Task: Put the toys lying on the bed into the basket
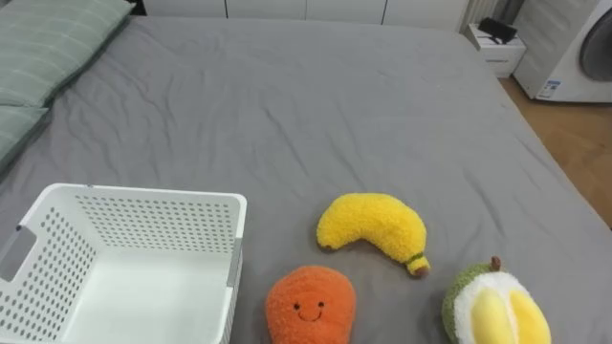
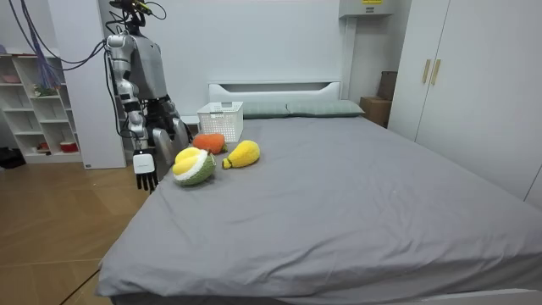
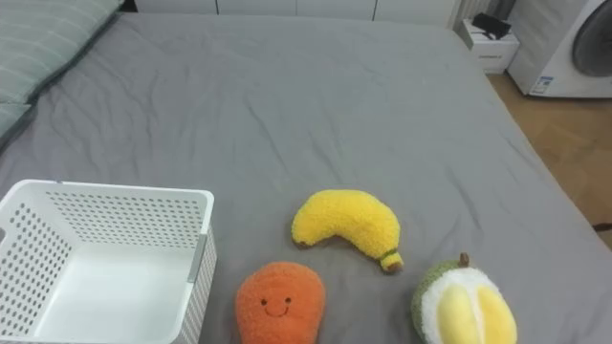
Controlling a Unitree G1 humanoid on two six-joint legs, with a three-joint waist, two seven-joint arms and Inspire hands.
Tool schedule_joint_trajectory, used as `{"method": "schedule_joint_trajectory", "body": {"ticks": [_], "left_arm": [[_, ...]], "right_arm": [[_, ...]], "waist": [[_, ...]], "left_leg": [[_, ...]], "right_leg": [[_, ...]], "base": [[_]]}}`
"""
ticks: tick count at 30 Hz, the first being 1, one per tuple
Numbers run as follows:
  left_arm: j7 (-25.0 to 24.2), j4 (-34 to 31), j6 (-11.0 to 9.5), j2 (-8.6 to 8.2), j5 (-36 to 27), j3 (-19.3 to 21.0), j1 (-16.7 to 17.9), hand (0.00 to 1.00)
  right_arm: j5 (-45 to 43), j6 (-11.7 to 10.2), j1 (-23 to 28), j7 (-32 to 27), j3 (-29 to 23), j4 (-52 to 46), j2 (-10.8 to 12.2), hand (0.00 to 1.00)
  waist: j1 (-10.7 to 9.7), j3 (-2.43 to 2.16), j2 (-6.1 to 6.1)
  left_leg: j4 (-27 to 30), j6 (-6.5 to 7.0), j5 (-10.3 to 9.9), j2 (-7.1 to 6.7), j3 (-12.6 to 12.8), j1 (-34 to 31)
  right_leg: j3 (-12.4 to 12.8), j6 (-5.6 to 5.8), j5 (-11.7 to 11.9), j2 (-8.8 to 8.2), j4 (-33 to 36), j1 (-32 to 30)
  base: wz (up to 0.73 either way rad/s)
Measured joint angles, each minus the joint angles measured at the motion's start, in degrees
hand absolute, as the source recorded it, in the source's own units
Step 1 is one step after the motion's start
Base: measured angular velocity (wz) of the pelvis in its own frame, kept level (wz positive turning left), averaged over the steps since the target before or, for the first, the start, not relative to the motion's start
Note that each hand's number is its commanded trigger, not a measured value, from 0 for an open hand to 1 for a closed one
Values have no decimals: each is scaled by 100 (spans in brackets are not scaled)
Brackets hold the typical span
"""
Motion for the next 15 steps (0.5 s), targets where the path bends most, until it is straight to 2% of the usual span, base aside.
{"method": "schedule_joint_trajectory", "body": {"ticks": [11, 15], "left_arm": [[0, 11, -7, 0, -2, 3, 1, 0], [1, 12, -70, -1, -107, 7, 14, 0]], "right_arm": [[2, -43, 8, -29, -13, 12, -1, 0], [81, -55, 32, -53, -123, 44, 0, 0]], "waist": [[-6, -1, 2], [-12, 1, 3]], "left_leg": [[-1, 0, 0, 1, -3, 3], [-1, 0, 0, 1, -4, 8]], "right_leg": [[-2, 0, 0, 0, -1, 7], [7, 0, 0, 3, -1, 14]], "base": [[0], [0]]}}
